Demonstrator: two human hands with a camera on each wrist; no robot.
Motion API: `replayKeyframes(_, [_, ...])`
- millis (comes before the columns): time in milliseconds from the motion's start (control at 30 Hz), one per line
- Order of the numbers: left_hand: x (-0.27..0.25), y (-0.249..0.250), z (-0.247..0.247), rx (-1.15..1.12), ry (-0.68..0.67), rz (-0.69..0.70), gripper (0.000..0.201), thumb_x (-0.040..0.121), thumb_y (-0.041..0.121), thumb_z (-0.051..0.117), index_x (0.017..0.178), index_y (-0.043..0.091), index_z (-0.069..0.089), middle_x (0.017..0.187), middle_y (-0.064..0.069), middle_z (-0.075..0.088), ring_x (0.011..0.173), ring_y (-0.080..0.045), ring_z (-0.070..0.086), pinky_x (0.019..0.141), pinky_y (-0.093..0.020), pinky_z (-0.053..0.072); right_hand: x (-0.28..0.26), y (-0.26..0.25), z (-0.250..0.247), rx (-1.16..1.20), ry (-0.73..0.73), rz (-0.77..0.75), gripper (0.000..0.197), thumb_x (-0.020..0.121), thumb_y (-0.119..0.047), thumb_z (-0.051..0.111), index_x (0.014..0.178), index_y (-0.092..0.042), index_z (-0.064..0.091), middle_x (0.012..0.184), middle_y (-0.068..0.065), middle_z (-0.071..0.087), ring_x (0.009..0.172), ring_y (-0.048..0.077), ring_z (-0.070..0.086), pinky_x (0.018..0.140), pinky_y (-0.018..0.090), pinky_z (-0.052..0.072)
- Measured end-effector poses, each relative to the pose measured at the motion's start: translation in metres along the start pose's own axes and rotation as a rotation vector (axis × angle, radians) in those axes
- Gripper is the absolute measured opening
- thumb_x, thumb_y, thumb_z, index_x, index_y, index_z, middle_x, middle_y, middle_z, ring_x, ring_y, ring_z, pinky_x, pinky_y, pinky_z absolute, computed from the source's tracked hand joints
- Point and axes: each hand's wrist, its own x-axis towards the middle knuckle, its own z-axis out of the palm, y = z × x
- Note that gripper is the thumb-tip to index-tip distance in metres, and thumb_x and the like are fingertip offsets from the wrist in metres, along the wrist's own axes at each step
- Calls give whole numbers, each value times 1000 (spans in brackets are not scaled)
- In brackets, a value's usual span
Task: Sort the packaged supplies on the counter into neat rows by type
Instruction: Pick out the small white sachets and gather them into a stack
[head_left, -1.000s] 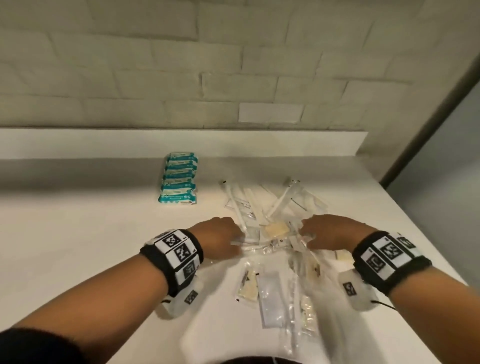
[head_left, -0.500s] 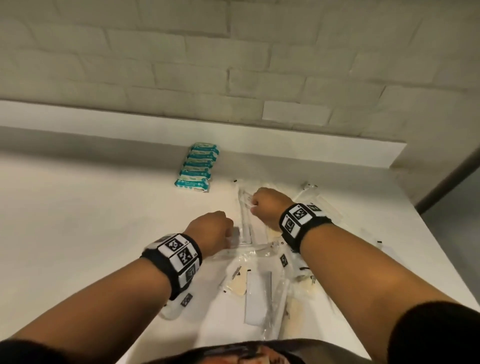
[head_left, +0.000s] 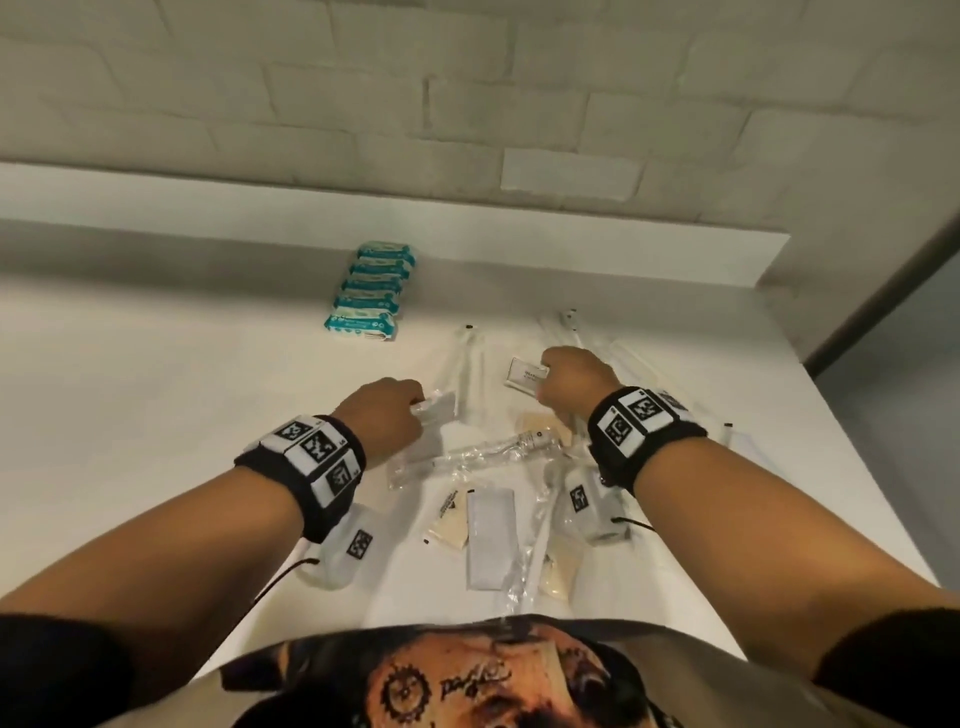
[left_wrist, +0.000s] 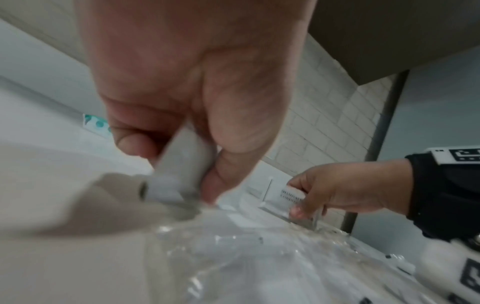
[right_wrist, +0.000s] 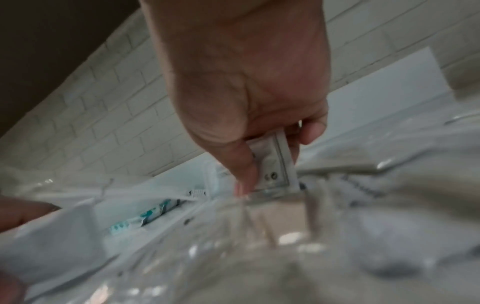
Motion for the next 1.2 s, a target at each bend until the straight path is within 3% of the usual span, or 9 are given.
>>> replayKeyframes(100, [-14,3,-3,-116,145,27,9,85,16,53,80,21,47,88,-4,57,75,-21,54,58,-28,37,-14,25,-21,281,84,-30,22,84,-25,68,102,-14,61,99,2,63,83,19,60,64,25,44])
replayKeyframes(233, [-40,25,-3,-169,-11,45,8,90,23,52,94,20,45,82,0,60,72,-18,57,58,-29,41,-41,68,-53,335,49,33,27,79,-13,73,101,-12,57,92,2,61,71,16,58,51,23,42])
replayKeyframes(367, [-61,57,14,200,-204,76,33,88,45,54,107,18,52,95,4,55,86,-17,54,69,-28,41,-69,109,-61,76,-110,153,23,81,-15,69,98,-12,54,96,7,63,70,18,57,53,24,42])
replayKeyframes(600, [-68,88,51,237,-101,27,59,77,56,63,119,18,44,103,2,57,90,-18,54,72,-29,43,-100,116,-27,-190,-287,-29,32,92,-29,57,115,-8,57,120,10,60,104,26,56,76,26,38])
replayKeyframes(700, [-68,100,58,173,-44,11,58,79,49,65,122,17,41,92,5,48,85,-18,52,70,-30,45,-103,122,-35,16,-162,-35,23,93,-25,55,110,-9,56,109,6,60,89,22,51,72,26,36])
replayKeyframes(833, [-71,107,62,193,-2,-66,60,85,53,54,130,15,39,108,-1,58,92,-20,55,75,-30,46,-106,168,-60,322,38,140,18,85,-15,61,100,-9,54,94,10,61,79,24,56,58,26,39])
replayKeyframes(933, [-73,112,64,222,-43,-108,76,78,68,55,132,15,40,119,-2,60,97,-21,57,75,-31,47,-118,203,-70,269,-125,265,31,78,-30,75,93,-10,55,76,6,61,61,19,54,50,23,38])
replayKeyframes(1100, [-65,132,66,160,-55,-42,74,73,54,71,128,14,41,99,3,53,86,-17,52,68,-27,42,-131,216,-45,-119,-280,286,54,69,-51,76,102,-10,64,98,7,67,84,23,62,67,27,46])
replayKeyframes(1200, [-54,138,66,115,-95,-52,82,69,50,76,131,11,38,115,-2,58,91,-18,53,71,-28,43,-128,207,-24,-49,-263,215,71,72,-49,76,126,-10,51,122,6,61,107,25,58,83,31,45])
